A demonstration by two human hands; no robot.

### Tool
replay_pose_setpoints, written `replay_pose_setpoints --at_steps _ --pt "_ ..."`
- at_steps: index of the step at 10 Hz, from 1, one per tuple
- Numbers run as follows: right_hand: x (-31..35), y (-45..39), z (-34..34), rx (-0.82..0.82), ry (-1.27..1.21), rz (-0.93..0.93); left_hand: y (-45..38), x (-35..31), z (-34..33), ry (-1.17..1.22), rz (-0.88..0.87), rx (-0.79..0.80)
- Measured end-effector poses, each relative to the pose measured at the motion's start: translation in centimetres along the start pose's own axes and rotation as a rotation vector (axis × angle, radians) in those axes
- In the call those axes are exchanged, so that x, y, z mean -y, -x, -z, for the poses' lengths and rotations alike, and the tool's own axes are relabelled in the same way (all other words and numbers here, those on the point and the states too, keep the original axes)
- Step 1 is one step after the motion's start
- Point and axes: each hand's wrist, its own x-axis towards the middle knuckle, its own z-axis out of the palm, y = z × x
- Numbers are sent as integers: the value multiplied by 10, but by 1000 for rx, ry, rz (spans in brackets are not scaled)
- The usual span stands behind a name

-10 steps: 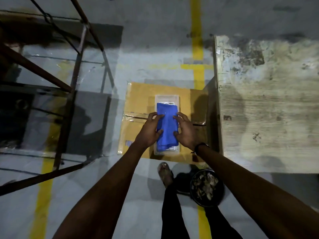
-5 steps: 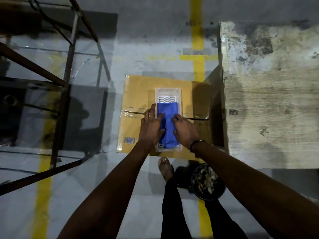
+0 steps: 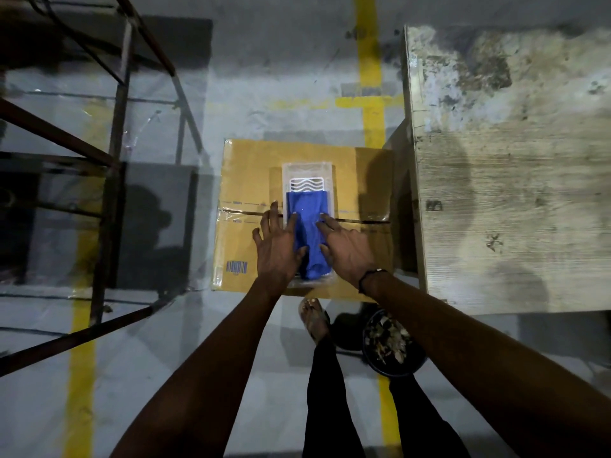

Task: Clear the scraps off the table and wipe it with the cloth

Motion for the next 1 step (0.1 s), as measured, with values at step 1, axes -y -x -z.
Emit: replay_pose_setpoints --at_steps 1 --pt "-4 17 21 -89 -103 7 14 -6 11 51 12 -125"
